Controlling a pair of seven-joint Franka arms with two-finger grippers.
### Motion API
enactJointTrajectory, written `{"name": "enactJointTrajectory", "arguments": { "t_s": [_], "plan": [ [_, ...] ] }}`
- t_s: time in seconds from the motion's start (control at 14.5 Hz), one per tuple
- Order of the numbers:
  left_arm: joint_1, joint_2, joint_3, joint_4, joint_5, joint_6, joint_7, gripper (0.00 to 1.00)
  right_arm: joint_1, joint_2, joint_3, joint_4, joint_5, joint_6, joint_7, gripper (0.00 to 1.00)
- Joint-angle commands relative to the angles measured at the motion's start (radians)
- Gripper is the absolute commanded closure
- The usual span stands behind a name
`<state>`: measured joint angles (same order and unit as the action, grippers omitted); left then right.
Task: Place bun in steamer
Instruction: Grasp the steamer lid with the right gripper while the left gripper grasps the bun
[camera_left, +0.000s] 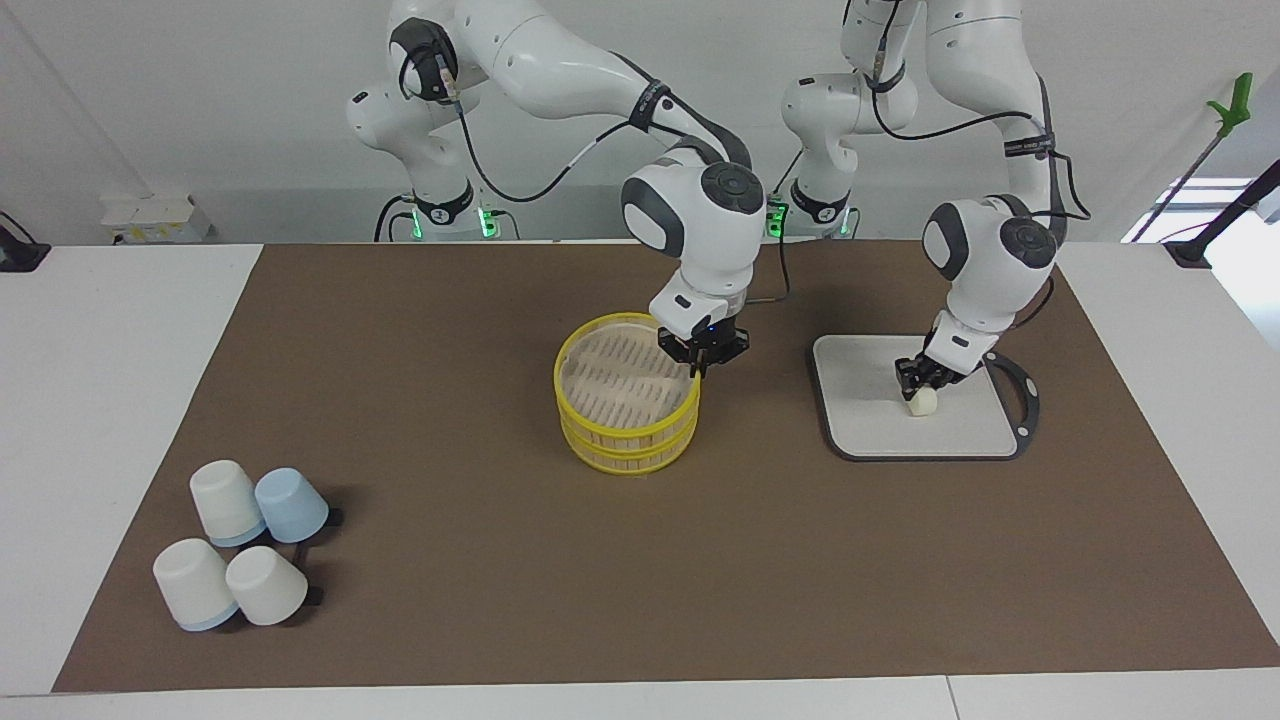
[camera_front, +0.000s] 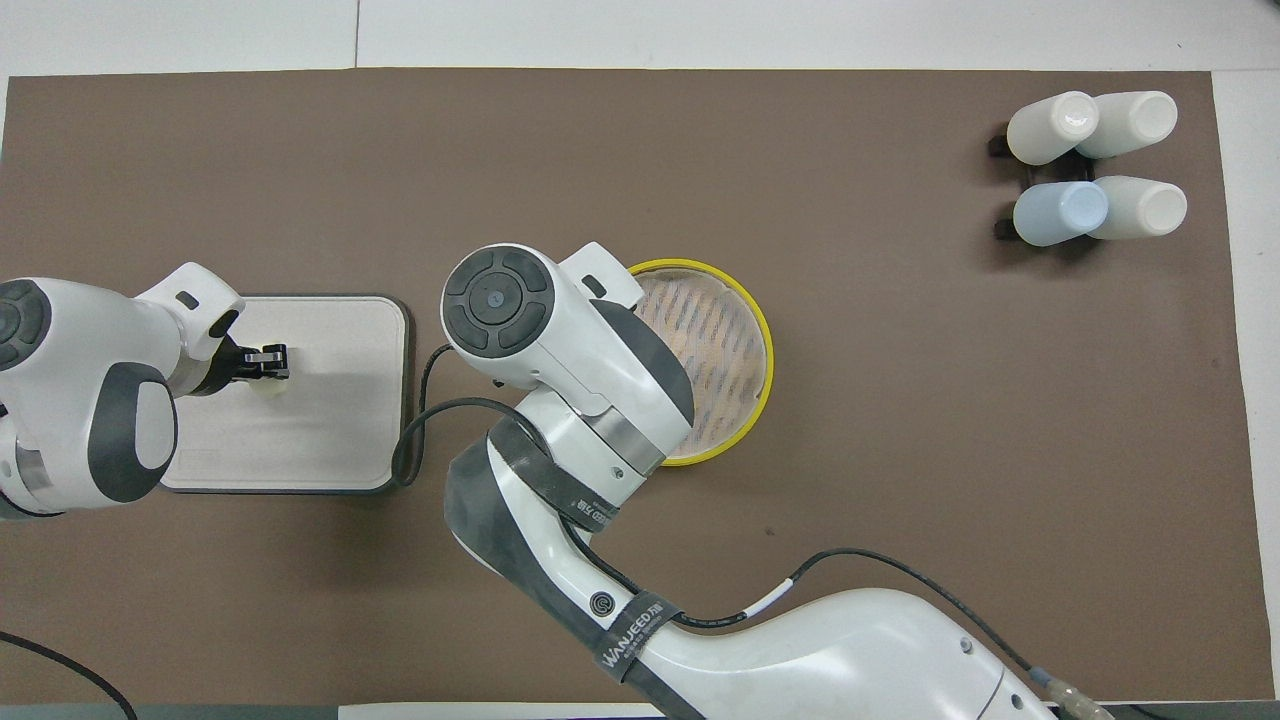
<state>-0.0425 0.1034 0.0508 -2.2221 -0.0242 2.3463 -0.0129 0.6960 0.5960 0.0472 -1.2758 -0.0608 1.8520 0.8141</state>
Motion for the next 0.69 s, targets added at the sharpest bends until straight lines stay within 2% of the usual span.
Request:
{"name": "enactJointTrajectory", "arguments": {
  "t_s": [0.0, 0.21, 0.62],
  "plan": [
    [-0.010, 0.018, 0.008, 0.064, 0.000, -0.071, -0.016, 0.64, 0.007, 0.007, 0.002, 0.062, -0.020, -0.053, 0.022, 1.00],
    [-0.010, 0.013, 0.006, 0.078, 0.000, -0.093, -0.021, 0.64, 0.004, -0.010, 0.003, 0.096, -0.019, -0.106, 0.017, 1.00],
    [-0.039, 0.018, 0.001, 0.127, 0.000, -0.131, -0.085, 0.64, -0.070, -0.151, -0.001, 0.095, -0.005, -0.165, -0.047, 1.00]
  ]
}}
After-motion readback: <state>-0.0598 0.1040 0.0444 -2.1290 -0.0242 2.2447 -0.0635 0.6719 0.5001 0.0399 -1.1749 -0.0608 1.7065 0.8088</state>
